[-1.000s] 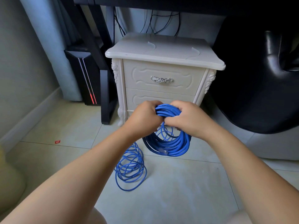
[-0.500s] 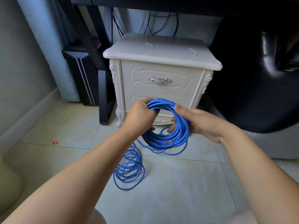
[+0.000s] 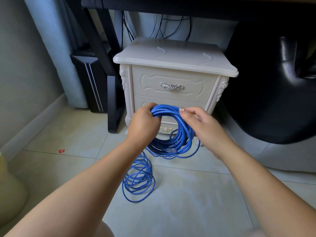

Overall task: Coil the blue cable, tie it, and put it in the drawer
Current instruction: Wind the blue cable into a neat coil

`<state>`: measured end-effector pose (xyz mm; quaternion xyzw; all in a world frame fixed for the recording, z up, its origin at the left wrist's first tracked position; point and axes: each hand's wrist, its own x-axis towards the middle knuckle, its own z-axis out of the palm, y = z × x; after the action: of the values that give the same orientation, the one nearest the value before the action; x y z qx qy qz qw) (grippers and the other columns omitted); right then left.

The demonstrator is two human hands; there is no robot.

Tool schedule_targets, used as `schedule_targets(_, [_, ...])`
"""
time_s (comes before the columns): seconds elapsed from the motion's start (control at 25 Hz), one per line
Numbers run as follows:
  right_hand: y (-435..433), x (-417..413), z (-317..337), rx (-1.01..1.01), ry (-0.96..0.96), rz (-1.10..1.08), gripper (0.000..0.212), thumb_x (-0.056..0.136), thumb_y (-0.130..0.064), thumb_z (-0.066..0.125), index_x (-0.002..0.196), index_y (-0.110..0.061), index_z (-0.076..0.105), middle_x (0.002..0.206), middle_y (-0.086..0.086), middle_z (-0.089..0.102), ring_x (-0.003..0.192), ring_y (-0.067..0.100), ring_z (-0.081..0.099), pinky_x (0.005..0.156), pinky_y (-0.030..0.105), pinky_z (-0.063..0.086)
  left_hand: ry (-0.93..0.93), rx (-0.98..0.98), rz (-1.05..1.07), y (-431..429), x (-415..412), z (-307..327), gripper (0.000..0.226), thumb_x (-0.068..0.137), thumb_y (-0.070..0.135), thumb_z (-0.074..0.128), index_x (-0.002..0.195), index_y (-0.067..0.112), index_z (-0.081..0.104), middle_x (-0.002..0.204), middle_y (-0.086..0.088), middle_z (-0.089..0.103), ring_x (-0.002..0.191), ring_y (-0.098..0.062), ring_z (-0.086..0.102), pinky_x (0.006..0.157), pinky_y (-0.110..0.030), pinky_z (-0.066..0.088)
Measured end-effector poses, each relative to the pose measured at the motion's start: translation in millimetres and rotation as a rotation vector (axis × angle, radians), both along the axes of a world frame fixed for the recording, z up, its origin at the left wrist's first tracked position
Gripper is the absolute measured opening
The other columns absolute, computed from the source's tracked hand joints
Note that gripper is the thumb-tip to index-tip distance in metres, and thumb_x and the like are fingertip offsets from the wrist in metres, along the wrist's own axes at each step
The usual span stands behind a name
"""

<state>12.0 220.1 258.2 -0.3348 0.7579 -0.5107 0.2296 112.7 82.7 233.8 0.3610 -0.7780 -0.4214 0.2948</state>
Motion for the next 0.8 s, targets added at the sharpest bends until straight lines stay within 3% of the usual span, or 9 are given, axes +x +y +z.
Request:
schedule_targets(0.08, [2,2,-1,0.031,-0.018,0.025,0.059,0.065,-0.075,0.068,0.106,-0.033,0.059,0.105,-0.011,0.071,0.095,0.008,0.068,0.08,0.032,0.056,0.081,0.069,0.076,0,-1,2,0.02,0.089,0.013,0.053,0.096,0.025,0.068,0.064,0.002,0.059,0.065,-0.033,0.064,0.053,-0.037,0.057])
schedule_targets(0.16, [1,9,-6,0.072,-0.096,0.053,0.053,0.071,-0.057,0.076,0.11,-0.028,0.056,0.096,-0.006,0.072,0.081,0.01,0.067,0.072,0.035,0.06,0.223,0.229,0.178,-5,-1,7,0.017,0.092,0.01,0.054,0.101,0.015,0.067,0.063,-0.002,0.054,0.051,-0.026,0.056,0.039,-0.023,0.045])
schedule_targets(0.28, [-5,24,-13,0.004,-0.195,0.037,0.043,0.083,-0.041,0.073,0.112,-0.014,0.057,0.088,0.003,0.072,0.075,0.016,0.064,0.078,0.037,0.058,0.349,0.412,0.237,-6,0,14,0.008,0.095,0.015,0.057,0.097,0.015,0.065,0.061,-0.002,0.046,0.037,-0.007,0.045,0.037,-0.016,0.038])
schedule_targets(0.4, [-7,21,-8,-0.013,-0.173,0.0,0.063,0.07,-0.07,0.066,0.103,-0.016,0.059,0.092,-0.001,0.071,0.087,0.016,0.064,0.087,0.042,0.054,0.373,0.427,0.191,-4,1,18,0.007,0.095,0.017,0.058,0.094,0.018,0.064,0.058,0.0,0.046,0.034,-0.003,0.043,0.043,-0.021,0.048])
schedule_targets(0.48, [-7,10,-2,-0.073,-0.237,-0.05,0.082,0.066,-0.088,0.052,0.109,-0.018,0.063,0.098,-0.001,0.07,0.094,0.015,0.065,0.088,0.04,0.053,0.343,0.398,0.073,-6,3,20,0.014,0.094,0.013,0.058,0.087,0.024,0.065,0.05,0.006,0.047,0.037,-0.006,0.043,0.057,-0.037,0.06])
schedule_targets(0.52, [-8,2,-3,-0.13,-0.28,-0.083,0.079,0.071,-0.086,0.045,0.111,-0.021,0.064,0.102,-0.002,0.069,0.099,0.015,0.065,0.09,0.039,0.052,0.313,0.372,0.008,-7,6,21,0.018,0.094,0.011,0.058,0.085,0.026,0.065,0.047,0.009,0.046,0.038,-0.007,0.043,0.061,-0.042,0.061])
schedule_targets(0.64, [-15,-9,-3,-0.163,-0.302,-0.121,0.029,0.099,-0.043,0.044,0.116,-0.031,0.063,0.118,-0.009,0.065,0.109,0.006,0.059,0.1,0.033,0.044,0.231,0.277,-0.142,-4,11,26,0.023,0.093,0.006,0.057,0.085,0.026,0.066,0.048,0.01,0.044,0.042,-0.008,0.042,0.055,-0.033,0.057])
schedule_targets(0.72, [-14,-10,-9,-0.034,-0.316,0.028,0.027,0.099,-0.022,0.045,0.109,-0.029,0.068,0.106,-0.009,0.071,0.096,0.006,0.062,0.092,0.029,0.046,0.201,0.228,-0.185,-2,13,29,0.026,0.093,0.003,0.055,0.085,0.025,0.066,0.05,0.008,0.044,0.044,-0.009,0.042,0.05,-0.023,0.051])
schedule_targets(0.8, [-12,-8,-11,0.06,-0.368,0.14,0.03,0.097,-0.014,0.045,0.087,-0.02,0.073,0.082,-0.001,0.074,0.079,0.013,0.065,0.083,0.027,0.049,0.19,0.205,-0.197,-5,15,30,0.026,0.093,0.002,0.054,0.085,0.024,0.066,0.05,0.008,0.044,0.045,-0.01,0.042,0.049,-0.021,0.049])
